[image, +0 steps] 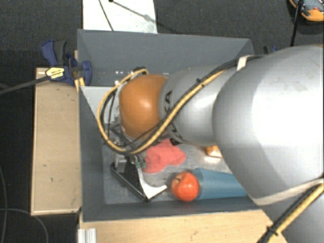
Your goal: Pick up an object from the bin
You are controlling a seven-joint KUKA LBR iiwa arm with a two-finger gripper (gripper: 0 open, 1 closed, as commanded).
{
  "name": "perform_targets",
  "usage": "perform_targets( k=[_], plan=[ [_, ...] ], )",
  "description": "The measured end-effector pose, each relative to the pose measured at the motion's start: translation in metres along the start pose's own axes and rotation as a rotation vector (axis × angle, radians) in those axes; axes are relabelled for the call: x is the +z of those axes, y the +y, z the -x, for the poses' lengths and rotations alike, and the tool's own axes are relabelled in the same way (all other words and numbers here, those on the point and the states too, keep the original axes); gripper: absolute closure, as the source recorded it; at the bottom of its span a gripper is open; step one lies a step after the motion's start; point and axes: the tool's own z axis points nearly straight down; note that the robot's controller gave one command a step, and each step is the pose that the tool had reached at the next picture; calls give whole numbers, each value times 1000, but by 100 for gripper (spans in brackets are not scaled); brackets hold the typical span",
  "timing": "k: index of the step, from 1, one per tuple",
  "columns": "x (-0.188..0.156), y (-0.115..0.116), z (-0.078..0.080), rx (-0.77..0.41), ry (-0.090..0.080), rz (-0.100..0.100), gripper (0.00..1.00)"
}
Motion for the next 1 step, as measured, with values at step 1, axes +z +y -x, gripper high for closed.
perform_targets(
  k=[1],
  plan=[
    [0, 0, 0, 2, 0, 0, 100]
  ],
)
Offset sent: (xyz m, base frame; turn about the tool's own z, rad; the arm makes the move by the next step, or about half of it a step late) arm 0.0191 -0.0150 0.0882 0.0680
